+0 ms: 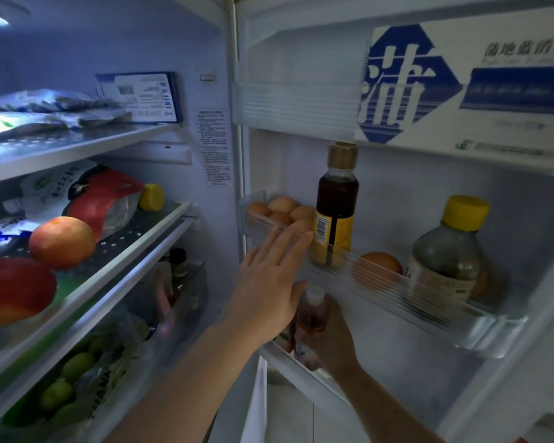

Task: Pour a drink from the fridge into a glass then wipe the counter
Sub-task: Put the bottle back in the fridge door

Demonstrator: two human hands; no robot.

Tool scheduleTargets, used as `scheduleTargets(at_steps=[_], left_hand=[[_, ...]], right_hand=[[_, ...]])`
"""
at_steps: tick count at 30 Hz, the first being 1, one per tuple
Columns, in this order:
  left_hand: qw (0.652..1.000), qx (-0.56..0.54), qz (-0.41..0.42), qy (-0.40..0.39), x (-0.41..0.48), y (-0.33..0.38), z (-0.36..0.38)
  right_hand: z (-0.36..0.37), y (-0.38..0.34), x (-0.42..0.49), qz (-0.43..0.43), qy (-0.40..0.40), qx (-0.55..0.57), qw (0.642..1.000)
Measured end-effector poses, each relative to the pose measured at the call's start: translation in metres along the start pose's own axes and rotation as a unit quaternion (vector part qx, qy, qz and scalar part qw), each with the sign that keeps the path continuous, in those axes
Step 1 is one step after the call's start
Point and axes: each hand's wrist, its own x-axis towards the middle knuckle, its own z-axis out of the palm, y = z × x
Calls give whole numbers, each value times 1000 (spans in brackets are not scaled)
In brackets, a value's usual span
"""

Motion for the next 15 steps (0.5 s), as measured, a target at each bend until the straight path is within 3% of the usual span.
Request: scheduleTargets(at_steps=[5, 9, 12, 13, 15], left_hand=[[1000, -3, -3, -3, 0, 2, -2], [1000, -3, 0, 2, 0, 5, -5], [1000, -2, -5, -4, 0, 5, -6], [1000, -3, -5, -3, 1, 6, -6], [1000, -4, -6, 0, 1, 7, -6]], right_hand=[[-11, -7, -7, -9, -15, -2, 1000], [-28, -31, -23, -53, 27, -53, 997], [-42, -63, -62, -50, -23, -110, 992], [-48, -73, -78, -75, -23, -151, 985], [-63, -93, -106, -209, 45, -220, 952]])
